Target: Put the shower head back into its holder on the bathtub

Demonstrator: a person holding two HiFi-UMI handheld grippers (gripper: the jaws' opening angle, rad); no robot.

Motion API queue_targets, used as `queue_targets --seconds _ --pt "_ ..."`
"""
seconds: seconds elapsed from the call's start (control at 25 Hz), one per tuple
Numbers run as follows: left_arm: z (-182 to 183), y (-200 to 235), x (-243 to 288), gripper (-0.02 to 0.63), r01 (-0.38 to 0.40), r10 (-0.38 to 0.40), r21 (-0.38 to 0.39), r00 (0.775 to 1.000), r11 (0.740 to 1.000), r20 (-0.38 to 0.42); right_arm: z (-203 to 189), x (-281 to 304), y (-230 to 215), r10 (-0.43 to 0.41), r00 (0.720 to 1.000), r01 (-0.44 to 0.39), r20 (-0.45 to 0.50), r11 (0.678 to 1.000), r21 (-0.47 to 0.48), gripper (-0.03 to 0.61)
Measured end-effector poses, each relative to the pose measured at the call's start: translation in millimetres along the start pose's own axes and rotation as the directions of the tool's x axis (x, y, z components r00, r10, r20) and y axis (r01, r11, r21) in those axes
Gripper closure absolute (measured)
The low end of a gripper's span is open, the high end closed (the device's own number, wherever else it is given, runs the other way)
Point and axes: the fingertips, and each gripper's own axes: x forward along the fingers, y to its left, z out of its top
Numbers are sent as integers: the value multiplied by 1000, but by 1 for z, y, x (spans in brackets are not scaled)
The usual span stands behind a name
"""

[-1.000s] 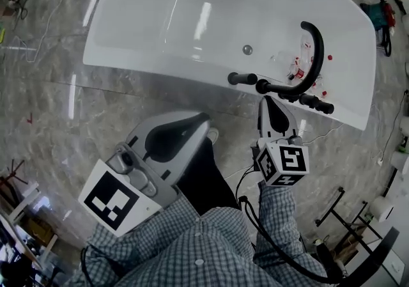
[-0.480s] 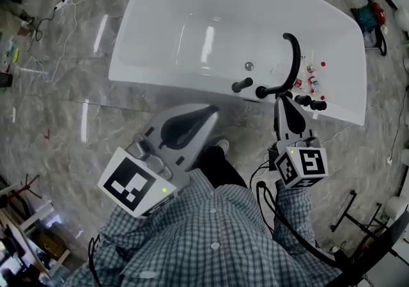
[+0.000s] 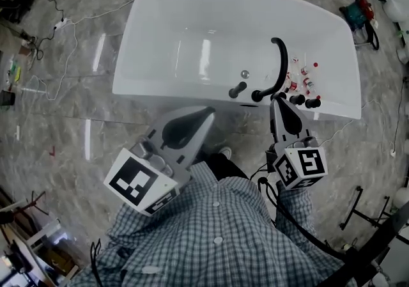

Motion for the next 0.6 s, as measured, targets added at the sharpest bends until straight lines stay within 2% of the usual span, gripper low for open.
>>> queue_targets --seconds 0.6 --pt "6 0 4 604 28 -28 16 1000 999 14 9 -4 8 9 1000 -8 17 1000 -20 558"
